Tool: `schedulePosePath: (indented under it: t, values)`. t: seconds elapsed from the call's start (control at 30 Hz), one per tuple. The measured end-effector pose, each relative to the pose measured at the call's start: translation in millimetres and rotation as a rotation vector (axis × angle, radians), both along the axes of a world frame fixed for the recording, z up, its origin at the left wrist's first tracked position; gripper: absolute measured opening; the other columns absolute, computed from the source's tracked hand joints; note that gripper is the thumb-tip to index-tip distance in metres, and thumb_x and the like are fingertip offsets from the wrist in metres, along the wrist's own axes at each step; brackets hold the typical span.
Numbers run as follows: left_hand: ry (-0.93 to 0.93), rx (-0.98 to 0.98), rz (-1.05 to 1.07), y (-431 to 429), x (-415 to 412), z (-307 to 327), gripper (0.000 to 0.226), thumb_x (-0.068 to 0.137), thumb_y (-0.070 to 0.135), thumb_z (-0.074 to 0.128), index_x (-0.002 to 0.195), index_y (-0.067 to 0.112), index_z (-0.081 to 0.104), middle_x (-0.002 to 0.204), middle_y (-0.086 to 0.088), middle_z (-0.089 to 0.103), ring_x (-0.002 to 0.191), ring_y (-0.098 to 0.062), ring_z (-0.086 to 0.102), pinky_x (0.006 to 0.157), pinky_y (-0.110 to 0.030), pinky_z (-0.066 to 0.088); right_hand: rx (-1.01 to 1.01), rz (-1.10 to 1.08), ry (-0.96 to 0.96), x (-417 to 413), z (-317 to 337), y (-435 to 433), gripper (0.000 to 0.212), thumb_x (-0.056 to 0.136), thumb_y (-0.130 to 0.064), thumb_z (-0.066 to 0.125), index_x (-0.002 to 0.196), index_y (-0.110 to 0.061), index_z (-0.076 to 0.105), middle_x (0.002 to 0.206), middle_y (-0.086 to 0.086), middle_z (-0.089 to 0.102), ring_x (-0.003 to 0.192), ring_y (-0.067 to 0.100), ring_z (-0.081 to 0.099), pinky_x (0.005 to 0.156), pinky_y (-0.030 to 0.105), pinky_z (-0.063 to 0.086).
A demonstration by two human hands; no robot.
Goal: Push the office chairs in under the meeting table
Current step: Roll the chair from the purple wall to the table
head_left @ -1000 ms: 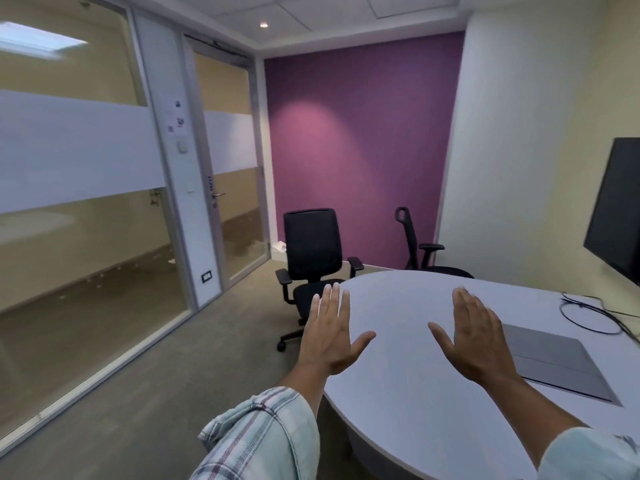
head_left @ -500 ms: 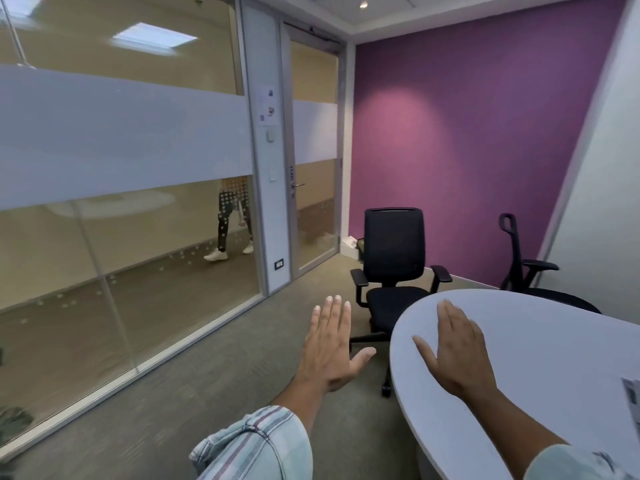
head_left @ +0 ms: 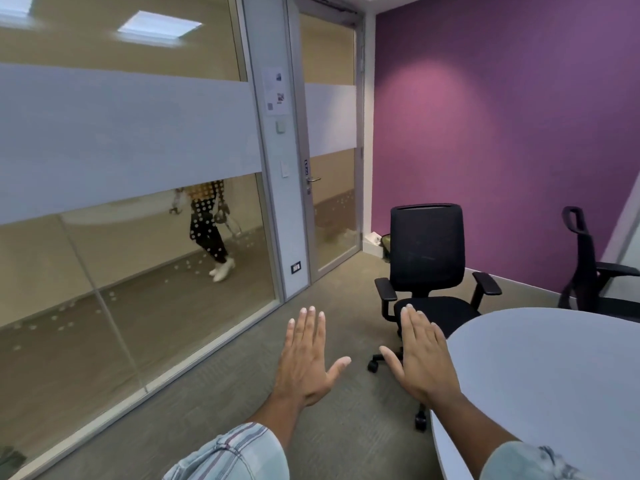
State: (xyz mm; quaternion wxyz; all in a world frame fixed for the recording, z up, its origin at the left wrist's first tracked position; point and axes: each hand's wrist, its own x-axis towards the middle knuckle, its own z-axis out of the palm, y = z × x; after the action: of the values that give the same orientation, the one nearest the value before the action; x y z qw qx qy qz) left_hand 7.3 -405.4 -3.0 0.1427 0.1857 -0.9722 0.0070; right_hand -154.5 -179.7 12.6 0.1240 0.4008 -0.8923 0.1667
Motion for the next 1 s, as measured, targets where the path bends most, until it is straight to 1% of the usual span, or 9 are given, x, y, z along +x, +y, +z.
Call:
schedulePosePath:
  t: [0.13, 0.23, 0.33, 0.47, 0.57, 0.7, 0.77, 0.93, 1.0]
  values:
    - [-0.023, 0.005, 0.011, -47.7, -62.2, -2.4, 0.108, 0.098, 0.092, 0.005, 0.171, 0.016, -0.017, 0.181, -0.013, -0.020, 0.166, -0.026, -0.028, 0.135, -0.050, -0.012, 0.021, 0.027, -0.019, -65.3, -8.7, -49.3, 0.095, 0.104, -0.077, 0.013, 0.173, -0.012, 0.007, 0.182, 0.011, 0.010, 0.168, 0.028, 0.007, 0.136, 0.050, 0.013]
    - [-0.043, 0.011, 0.011, -74.7, -103.1, -5.5, 0.109, 0.096, 0.092, -0.001, 0.171, 0.015, -0.017, 0.181, -0.012, -0.021, 0.166, -0.026, -0.029, 0.136, -0.051, -0.011, 0.041, 0.012, -0.035, -107.1, -9.7, -81.1, 0.094, 0.106, -0.074, 0.018, 0.173, -0.010, 0.008, 0.181, 0.012, 0.011, 0.168, 0.030, 0.009, 0.136, 0.051, 0.014]
    - [-0.045, -0.009, 0.013, -98.0, -133.4, -6.3, 0.109, 0.095, 0.092, -0.004, 0.172, 0.015, -0.016, 0.182, -0.013, -0.018, 0.166, -0.027, -0.027, 0.137, -0.052, -0.009, 0.047, 0.011, -0.007, -135.8, -9.9, -104.4, 0.093, 0.106, -0.074, 0.016, 0.172, -0.010, 0.003, 0.182, 0.012, 0.008, 0.168, 0.029, 0.007, 0.137, 0.050, 0.012]
    - [-0.025, 0.015, 0.001, -142.6, -193.6, 0.0, 0.110, 0.097, 0.091, -0.001, 0.174, 0.012, -0.008, 0.182, -0.015, -0.011, 0.168, -0.029, -0.020, 0.138, -0.055, -0.001, 0.051, -0.013, -0.013, -192.8, -6.5, -147.5, 0.094, 0.106, -0.074, 0.018, 0.172, -0.009, 0.003, 0.182, 0.012, 0.007, 0.168, 0.029, 0.005, 0.137, 0.049, 0.011]
    - [-0.029, 0.006, -0.006, -174.1, -231.3, -3.5, 0.110, 0.098, 0.091, -0.001, 0.174, 0.012, -0.006, 0.183, -0.015, -0.010, 0.168, -0.028, -0.019, 0.138, -0.055, -0.001, 0.053, -0.024, -0.001, -226.5, -13.2, -176.6, 0.092, 0.108, -0.072, 0.021, 0.172, -0.008, 0.004, 0.182, 0.013, 0.009, 0.168, 0.031, 0.008, 0.136, 0.049, 0.012]
    - [-0.033, 0.011, -0.044, -224.1, -285.8, -15.0, 0.110, 0.099, 0.090, 0.001, 0.175, 0.011, -0.002, 0.183, -0.016, -0.006, 0.169, -0.030, -0.016, 0.138, -0.056, 0.002, 0.084, -0.056, -0.013, -275.4, -27.8, -221.6, 0.095, 0.105, -0.075, 0.014, 0.172, -0.010, 0.003, 0.182, 0.012, 0.008, 0.168, 0.030, 0.007, 0.137, 0.049, 0.012]
    - [-0.032, 0.015, -0.066, -253.0, -316.9, -24.3, 0.109, 0.099, 0.089, 0.003, 0.175, 0.011, -0.002, 0.183, -0.016, -0.006, 0.169, -0.030, -0.015, 0.138, -0.056, 0.003, 0.103, -0.081, -0.019, -301.8, -38.1, -244.1, 0.096, 0.104, -0.077, 0.009, 0.172, -0.011, -0.001, 0.182, 0.011, 0.004, 0.168, 0.028, 0.004, 0.137, 0.049, 0.011]
    - [-0.015, 0.030, -0.141, -329.6, -409.7, -24.8, 0.108, 0.099, 0.090, 0.003, 0.174, 0.012, -0.007, 0.182, -0.015, -0.011, 0.169, -0.030, -0.016, 0.138, -0.054, -0.001, 0.090, -0.164, -0.053, -373.3, -46.0, -305.4, 0.098, 0.101, -0.079, 0.003, 0.172, -0.011, -0.002, 0.183, 0.010, 0.001, 0.168, 0.027, 0.000, 0.136, 0.045, 0.004]
    - [-0.001, 0.014, -0.185, -354.6, -444.5, -21.5, 0.108, 0.100, 0.089, 0.003, 0.173, 0.011, -0.009, 0.182, -0.015, -0.012, 0.169, -0.030, -0.017, 0.138, -0.054, -0.003, 0.053, -0.207, -0.053, -401.0, -43.4, -328.4, 0.096, 0.104, -0.077, 0.008, 0.172, -0.011, -0.002, 0.182, 0.011, 0.002, 0.168, 0.028, 0.002, 0.136, 0.047, 0.007]
